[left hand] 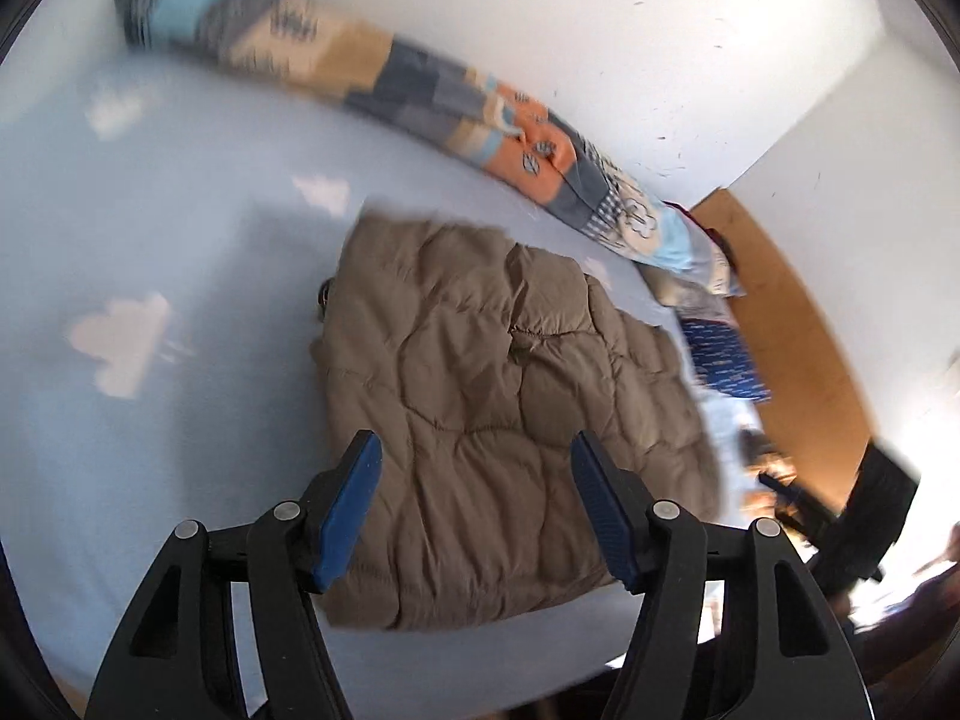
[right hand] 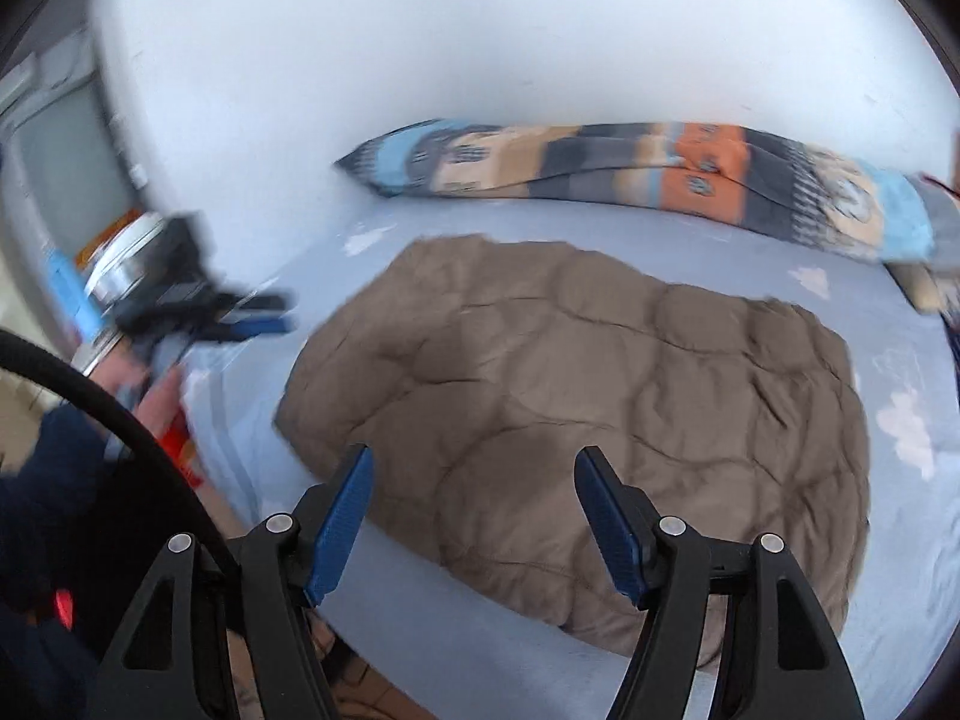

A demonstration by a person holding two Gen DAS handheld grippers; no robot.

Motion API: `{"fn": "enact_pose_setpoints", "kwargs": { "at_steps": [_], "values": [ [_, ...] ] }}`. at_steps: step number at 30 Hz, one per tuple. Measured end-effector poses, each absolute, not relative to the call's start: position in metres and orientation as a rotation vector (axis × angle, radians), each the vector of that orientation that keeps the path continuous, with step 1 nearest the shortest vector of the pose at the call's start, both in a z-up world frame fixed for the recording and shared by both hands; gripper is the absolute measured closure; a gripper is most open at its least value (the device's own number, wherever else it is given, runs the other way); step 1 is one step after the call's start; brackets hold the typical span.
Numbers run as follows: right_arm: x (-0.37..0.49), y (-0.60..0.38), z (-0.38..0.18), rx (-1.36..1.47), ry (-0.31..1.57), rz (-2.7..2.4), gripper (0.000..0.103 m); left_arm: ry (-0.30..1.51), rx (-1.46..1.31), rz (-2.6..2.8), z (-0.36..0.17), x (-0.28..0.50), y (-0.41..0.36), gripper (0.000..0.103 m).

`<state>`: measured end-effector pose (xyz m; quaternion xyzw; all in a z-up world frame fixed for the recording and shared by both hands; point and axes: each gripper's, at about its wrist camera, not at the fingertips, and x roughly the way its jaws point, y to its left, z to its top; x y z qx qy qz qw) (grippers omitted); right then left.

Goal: Fold large clothes
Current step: 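Lower the jacket onto the bed and open both tools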

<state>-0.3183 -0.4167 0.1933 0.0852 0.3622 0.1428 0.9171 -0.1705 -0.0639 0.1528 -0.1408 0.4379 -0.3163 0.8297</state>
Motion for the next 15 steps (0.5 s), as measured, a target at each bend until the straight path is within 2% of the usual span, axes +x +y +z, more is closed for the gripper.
{"fn": "enact_pose_setpoints", "kwargs": {
  "at_steps": [6,15],
  "values": [
    [-0.318,-0.492,0.163,0.398,0.766,0.019,0.029,0.795,-0.097,-0.49,0.162,-0.224,-0.104,0.034],
    [-0.327,-0.5,0.136,0.328,0.835,-0.217,0.029,0.758,0.139,-0.379,0.137,-0.247,-0.18,0.034]
  ]
}}
